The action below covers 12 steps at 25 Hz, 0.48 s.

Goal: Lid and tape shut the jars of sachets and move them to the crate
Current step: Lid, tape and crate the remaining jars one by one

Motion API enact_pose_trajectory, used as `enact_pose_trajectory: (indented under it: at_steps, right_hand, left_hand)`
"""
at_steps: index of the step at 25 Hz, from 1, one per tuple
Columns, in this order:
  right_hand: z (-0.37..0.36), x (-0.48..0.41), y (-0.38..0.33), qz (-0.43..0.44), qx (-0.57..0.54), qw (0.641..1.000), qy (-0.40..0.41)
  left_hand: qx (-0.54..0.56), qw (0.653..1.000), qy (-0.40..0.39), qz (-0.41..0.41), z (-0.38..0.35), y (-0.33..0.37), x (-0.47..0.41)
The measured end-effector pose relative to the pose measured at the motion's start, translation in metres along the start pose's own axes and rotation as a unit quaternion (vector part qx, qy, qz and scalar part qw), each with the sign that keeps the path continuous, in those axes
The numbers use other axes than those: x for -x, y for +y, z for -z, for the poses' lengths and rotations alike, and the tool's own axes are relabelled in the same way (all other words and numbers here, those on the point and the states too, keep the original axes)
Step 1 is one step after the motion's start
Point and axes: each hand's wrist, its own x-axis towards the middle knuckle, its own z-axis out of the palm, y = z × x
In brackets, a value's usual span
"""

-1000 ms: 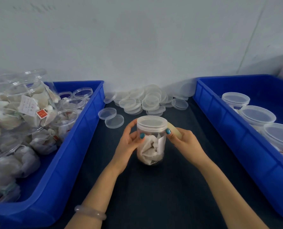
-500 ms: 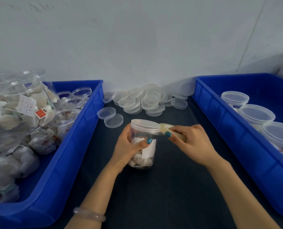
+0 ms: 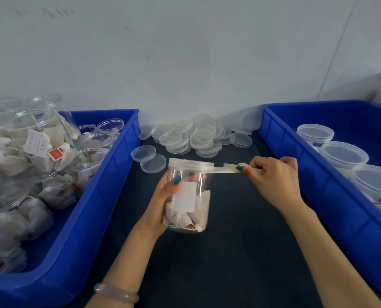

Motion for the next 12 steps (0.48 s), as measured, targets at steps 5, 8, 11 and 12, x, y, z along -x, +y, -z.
enact_pose_trajectory:
  at_steps: [5,8,11,12]
  right_hand:
    - [-0.008,0.0,-0.016,0.02,-0.035,0.999,0.034]
    - [-0.014,0.005,-0.026,0.03,-0.046,0.998,0.036]
    - [-0.018,0.01,-0.027,0.04,-0.078,0.996,0.012]
    - [-0.018,0.011,-0.024,0.036,-0.101,0.994,-0.003]
  left_hand:
    - [0.152,0.975,-0.151,0.056,-0.007,-0.004,0.001]
    - [0.159,0.96,-0.221,0.062,-0.013,-0.007,-0.001]
    - [0.154,0.973,-0.163,0.055,-0.01,-0.005,-0.001]
    - [0.136,0.982,-0.124,0.037,-0.008,-0.004,-0.003]
